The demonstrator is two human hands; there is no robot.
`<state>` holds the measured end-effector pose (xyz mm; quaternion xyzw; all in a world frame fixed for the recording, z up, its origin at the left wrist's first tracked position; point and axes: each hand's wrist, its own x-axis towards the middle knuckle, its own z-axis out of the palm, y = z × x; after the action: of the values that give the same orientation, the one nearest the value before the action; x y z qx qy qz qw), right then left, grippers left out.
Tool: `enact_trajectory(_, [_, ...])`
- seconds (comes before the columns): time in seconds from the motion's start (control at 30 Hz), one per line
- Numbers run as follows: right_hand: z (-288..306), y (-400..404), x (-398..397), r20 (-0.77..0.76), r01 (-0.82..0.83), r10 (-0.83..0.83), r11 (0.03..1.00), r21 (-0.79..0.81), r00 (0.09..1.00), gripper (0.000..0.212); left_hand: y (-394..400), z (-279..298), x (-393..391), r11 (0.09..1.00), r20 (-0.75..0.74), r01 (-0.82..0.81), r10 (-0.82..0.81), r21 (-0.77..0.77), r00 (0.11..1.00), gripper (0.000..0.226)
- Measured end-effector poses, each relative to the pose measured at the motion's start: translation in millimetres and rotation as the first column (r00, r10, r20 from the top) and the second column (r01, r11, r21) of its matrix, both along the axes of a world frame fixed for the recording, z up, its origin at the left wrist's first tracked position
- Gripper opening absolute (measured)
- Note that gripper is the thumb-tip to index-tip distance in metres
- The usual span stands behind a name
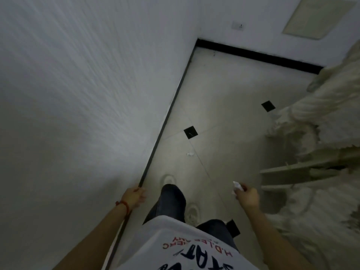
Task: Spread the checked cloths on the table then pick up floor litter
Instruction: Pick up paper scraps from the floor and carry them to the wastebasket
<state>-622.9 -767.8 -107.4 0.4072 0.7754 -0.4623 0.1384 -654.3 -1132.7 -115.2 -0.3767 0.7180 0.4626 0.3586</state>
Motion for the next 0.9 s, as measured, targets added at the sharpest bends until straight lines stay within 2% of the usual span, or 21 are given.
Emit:
enact_trajectory(0.1, [-3.5, -5.5, -47.4, -0.003, 0.031, -0.031, 1.0, 0.008, 1.0, 0.021, -0.6, -10.4, -56.4, 0.998, 0.028, 0.059, -0.059, -0.006, 0.998, 0.016])
enact_trajectory(0.27, [-9.0, -12.3, -96.1, 0.058, 0.164, -0.163, 0.986, -0.012, 0.985, 0.021, 8.4, -16.0, -169.0, 0.97, 0.049, 0.245, -0.244, -0.013, 0.969, 0.028])
enact_trajectory(0.5, [-21.9, -6.2, -159.5, 0.105, 0.245, -0.239, 0.968, -0.047, 0.965, 0.02, 59.6, -29.3, -295.0, 0.869, 0.041, 0.494, -0.495, 0.018, 0.868, 0.023])
enact_trajectory(0.6, [-55.5, 3.3, -182.6, 0.164, 0.231, -0.217, 0.97, -0.078, 0.962, 0.019, 89.3, -56.9, -327.5, 0.856, 0.036, 0.516, -0.517, 0.029, 0.855, 0.03])
enact_trajectory(0.7, [-103.9, 18.6, -208.3, 0.22, 0.173, -0.147, 0.979, -0.104, 0.964, 0.02, 116.5, -94.6, -345.9, 0.875, -0.003, 0.484, -0.484, 0.007, 0.875, 0.028])
enact_trajectory(0.9, [-222.8, 39.0, -256.0, 0.234, 0.038, -0.016, 0.995, -0.089, 0.972, 0.017, 149.8, -208.2, -346.6, 0.861, 0.045, 0.508, -0.508, 0.006, 0.86, 0.026])
